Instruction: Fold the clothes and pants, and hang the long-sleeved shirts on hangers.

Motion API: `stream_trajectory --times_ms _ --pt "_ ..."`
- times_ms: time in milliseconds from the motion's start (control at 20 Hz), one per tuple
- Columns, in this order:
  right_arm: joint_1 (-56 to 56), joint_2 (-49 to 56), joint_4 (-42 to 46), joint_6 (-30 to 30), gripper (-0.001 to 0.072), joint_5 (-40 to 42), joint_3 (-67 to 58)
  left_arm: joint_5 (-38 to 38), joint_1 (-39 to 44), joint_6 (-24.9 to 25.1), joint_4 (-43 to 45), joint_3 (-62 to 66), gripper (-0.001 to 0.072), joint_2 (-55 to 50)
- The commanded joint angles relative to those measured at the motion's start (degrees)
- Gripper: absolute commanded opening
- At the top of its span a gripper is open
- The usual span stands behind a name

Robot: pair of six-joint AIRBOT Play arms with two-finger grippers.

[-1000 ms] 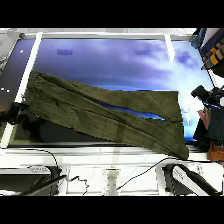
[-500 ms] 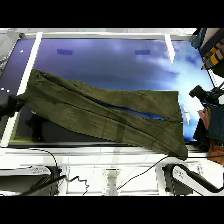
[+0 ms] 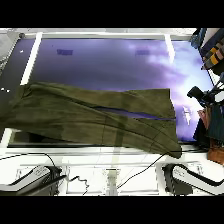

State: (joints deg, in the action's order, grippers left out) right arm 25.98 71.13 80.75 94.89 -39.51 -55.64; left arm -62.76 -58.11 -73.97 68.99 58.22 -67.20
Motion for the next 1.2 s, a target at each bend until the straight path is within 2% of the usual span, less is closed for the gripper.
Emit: stream_trajectory --times_ms 0,100,250,350,500,700,850,950,1000,1050,1150 --pt "0.0 1.4 -1.0 -3.2 0.0646 -0.5 -0.1 -3.6 -0.6 -7.9 14.3 -1.0 0.0047 1.4" --pt "0.0 4.0 -6.3 -10.7 0.0632 -2.2 -0.5 -3.5 -0.5 -7.9 14.0 -1.9 0.0047 1.2" --pt "0.0 11.5 -18.9 -25.4 0.0635 -9.4 -4.8 -3.5 -0.3 -7.9 12.8 -2.7 0.0047 1.2" --pt "-0.2 16.6 -26.1 -32.5 0.0636 -13.0 -9.7 -3.3 0.0 -7.9 12.4 -2.7 0.0048 1.2" --pt "-2.3 23.7 -26.3 -35.5 0.0636 -15.1 -17.8 -1.9 0.3 -7.9 10.9 -2.7 0.0048 1.2" --pt "-5.5 32.5 -26.3 -36.3 0.0635 -16.9 -27.9 -0.5 1.0 -7.9 7.4 -2.7 0.0048 1.2" --pt "-7.8 35.6 -24.3 -36.9 0.0633 -17.8 -30.6 0.6 1.9 -7.9 7.4 -2.7 0.0048 1.2" --pt "-9.1 36.5 -19.9 -36.3 0.0624 -17.2 -30.7 1.2 2.5 -7.9 7.4 -2.7 0.0048 1.2" --pt "-9.6 36.9 -17.6 -34.9 0.0591 -17.0 -30.7 1.6 2.7 -7.9 7.4 -2.7 0.0048 1.2" --pt "-9.9 37.1 -16.4 -34.2 0.0515 -16.6 -30.7 1.8 2.8 -7.9 7.4 -2.7 0.0047 1.2" --pt "-10.1 37.1 -16.2 -34.1 0.0227 -14.3 -30.9 1.9 2.8 -7.9 7.5 -2.7 0.0048 1.2"
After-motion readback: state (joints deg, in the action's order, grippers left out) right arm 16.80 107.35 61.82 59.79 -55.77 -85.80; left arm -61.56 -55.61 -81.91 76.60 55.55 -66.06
